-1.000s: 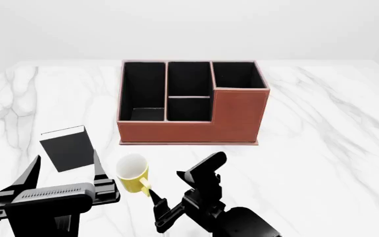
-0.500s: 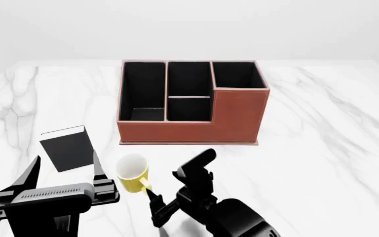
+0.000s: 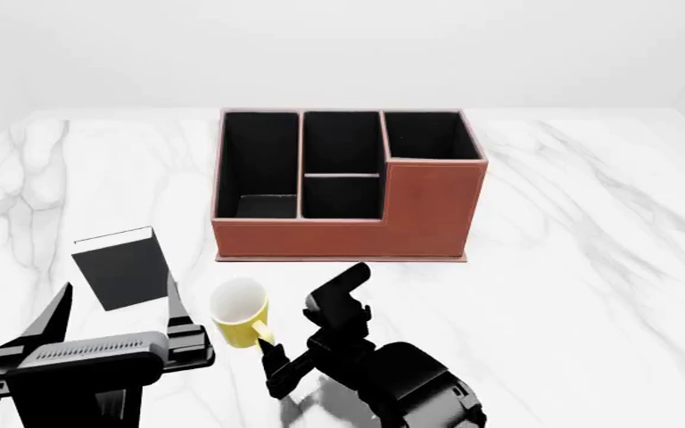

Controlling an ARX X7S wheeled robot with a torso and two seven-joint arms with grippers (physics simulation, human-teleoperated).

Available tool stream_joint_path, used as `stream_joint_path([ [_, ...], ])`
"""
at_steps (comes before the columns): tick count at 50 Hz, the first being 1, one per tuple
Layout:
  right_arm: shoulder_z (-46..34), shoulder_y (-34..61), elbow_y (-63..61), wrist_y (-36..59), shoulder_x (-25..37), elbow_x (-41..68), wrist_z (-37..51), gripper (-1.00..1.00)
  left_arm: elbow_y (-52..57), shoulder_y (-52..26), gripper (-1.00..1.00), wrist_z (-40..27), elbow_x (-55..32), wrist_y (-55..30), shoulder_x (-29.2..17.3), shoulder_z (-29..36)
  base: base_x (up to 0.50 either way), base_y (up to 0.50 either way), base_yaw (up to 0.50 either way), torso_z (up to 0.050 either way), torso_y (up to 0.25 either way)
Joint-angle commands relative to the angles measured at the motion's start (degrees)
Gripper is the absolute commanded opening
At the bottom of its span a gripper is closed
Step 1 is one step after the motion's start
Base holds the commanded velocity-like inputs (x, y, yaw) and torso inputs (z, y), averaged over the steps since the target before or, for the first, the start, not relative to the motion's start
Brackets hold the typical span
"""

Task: Pick up the yellow and white mug and place it to the right of the caddy.

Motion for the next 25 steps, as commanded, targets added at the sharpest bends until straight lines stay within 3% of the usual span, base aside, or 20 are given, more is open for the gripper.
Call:
stream_joint_path([
  [1,-9.9,5.5,10.7,-6.4,-0.6,8.7,1.8,1.00,0.0,0.4,1.00,-0.2,-0.3,0.4,-0.3,-0.1,0.00,0.00,0.00,0.000,0.000],
  [2,-10.6,5.8,11.1,-6.8,-0.6,9.6,2.0,-1.00,0.0,0.4,1.00,-0.2,-0.3,0.5,-0.3,-0.1,0.00,0.00,0.00,0.000,0.000],
  [25,-13.7,5.4,5.5,-6.5,2.6,12.9,4.7,-1.00,0.7,0.7,1.00,-0.6,-0.7,0.7,-0.8,0.3,0.00,0.00,0.00,0.000,0.000],
])
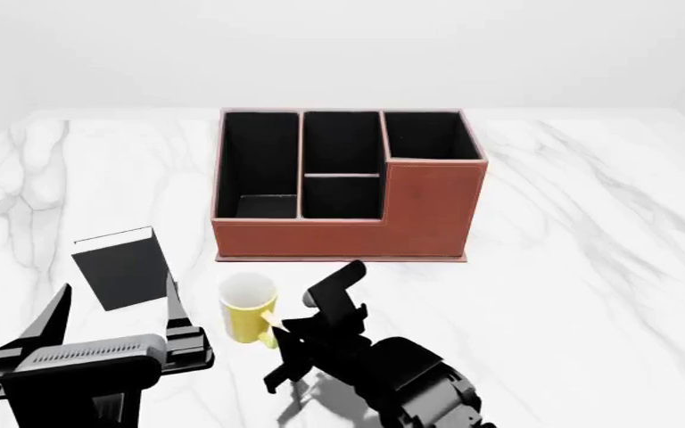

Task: Pick up the yellow and white mug and place it to the right of the caddy.

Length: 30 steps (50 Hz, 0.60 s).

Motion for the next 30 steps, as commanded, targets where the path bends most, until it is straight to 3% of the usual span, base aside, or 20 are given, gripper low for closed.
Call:
stream_joint_path([
  [1,-1.6,-0.2,-3.2,0.0,2.2,0.7,2.5,-1.00,0.3,0.1,1.00,-0.3,-0.2,0.0,-0.2,0.2,0.00,0.00,0.00,0.000,0.000],
  [16,-1.1,-3.8,-26.2,5.6,11.4,2.5,12.7,-1.00,0.8,0.1,1.00,-0.7,-0.2,-0.2,-0.5,0.5,0.00,0.00,0.00,0.000,0.000],
  [30,-0.2,-6.4,-37.9,7.8,17.5,4.4,16.8,-1.00,0.9,0.0,1.00,-1.0,-0.4,-0.2,-0.7,0.8,0.00,0.00,0.00,0.000,0.001],
])
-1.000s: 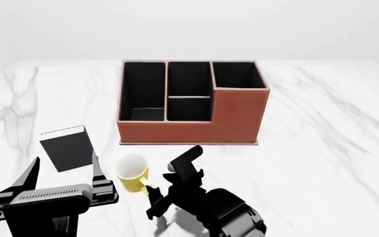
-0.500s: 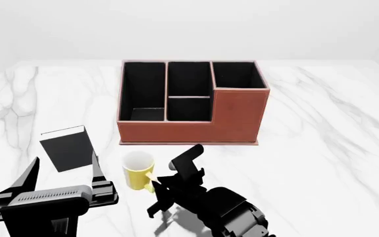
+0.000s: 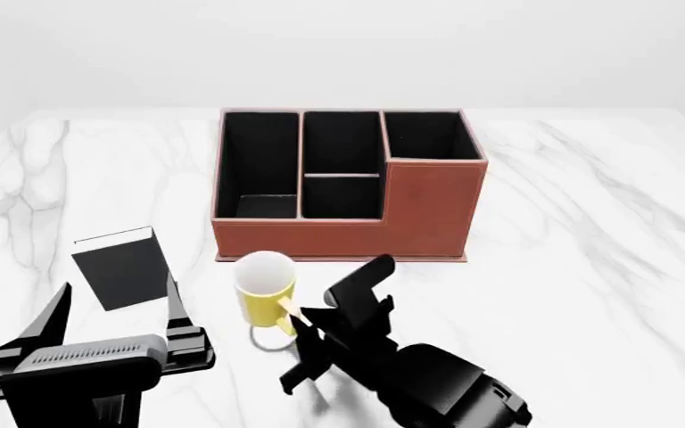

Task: Pick up the yellow and white mug and place it to the right of the caddy.

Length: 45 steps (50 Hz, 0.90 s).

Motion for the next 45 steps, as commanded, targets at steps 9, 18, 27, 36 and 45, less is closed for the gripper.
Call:
stream_joint_path([
  [9,2.6,-4.0,-15.9,2.3,9.2,2.4,5.9,-1.00,0.6,0.1,1.00,-0.5,-0.3,-0.2,-0.3,0.2,0.00,0.00,0.00,0.000,0.000],
  [18,4.6,-5.7,-20.3,2.2,13.1,3.7,8.4,-1.00,0.9,0.0,1.00,-0.8,-0.2,-0.5,-0.5,0.4,0.00,0.00,0.00,0.000,0.001],
  [27,6.8,-7.7,-24.3,1.8,16.8,5.1,11.0,-1.00,0.9,0.0,1.00,-0.9,-0.4,-0.4,-0.7,0.4,0.00,0.00,0.00,0.000,0.000],
  [36,8.8,-9.3,-26.2,1.1,19.7,5.9,13.1,-1.00,0.7,-0.1,1.00,-1.1,-0.6,-0.3,-0.8,0.5,0.00,0.00,0.00,0.000,0.001],
  [45,10.7,-10.8,-27.9,0.5,22.4,6.7,15.1,-1.00,0.9,-0.2,1.00,-1.3,-0.7,-0.5,-1.0,0.7,0.00,0.00,0.00,0.000,0.000],
])
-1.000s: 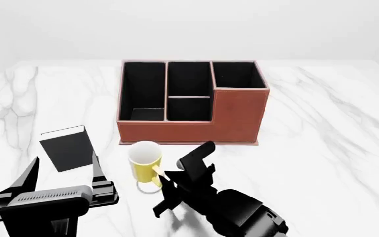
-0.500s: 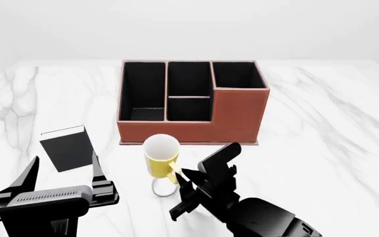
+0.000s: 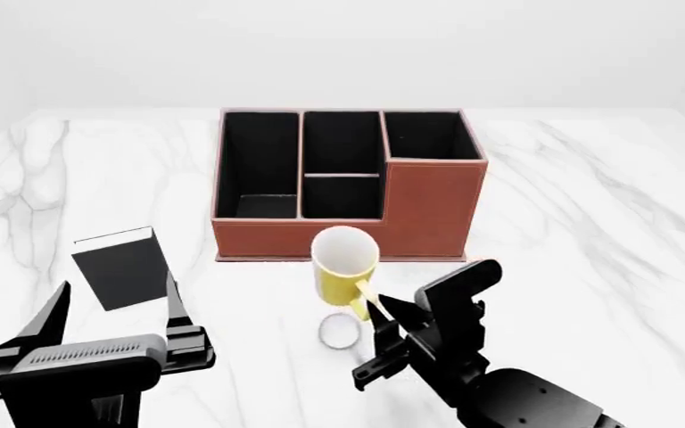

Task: Pick up the yellow and white mug and place it to the right of the caddy.

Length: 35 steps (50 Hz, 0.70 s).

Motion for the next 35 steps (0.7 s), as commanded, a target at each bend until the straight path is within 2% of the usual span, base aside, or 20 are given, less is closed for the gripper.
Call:
stream_joint_path([
  [1,3.0,-1.7,-3.3,-0.7,3.6,0.2,2.5,-1.00,0.1,-0.1,1.00,-0.2,-0.2,-0.1,-0.2,0.2,0.00,0.00,0.00,0.000,0.000],
  [35,10.8,-9.1,-5.5,-5.1,12.0,1.2,12.7,-1.00,0.3,-0.3,1.00,-1.0,-0.4,-0.3,-0.7,0.6,0.00,0.00,0.00,0.000,0.001],
])
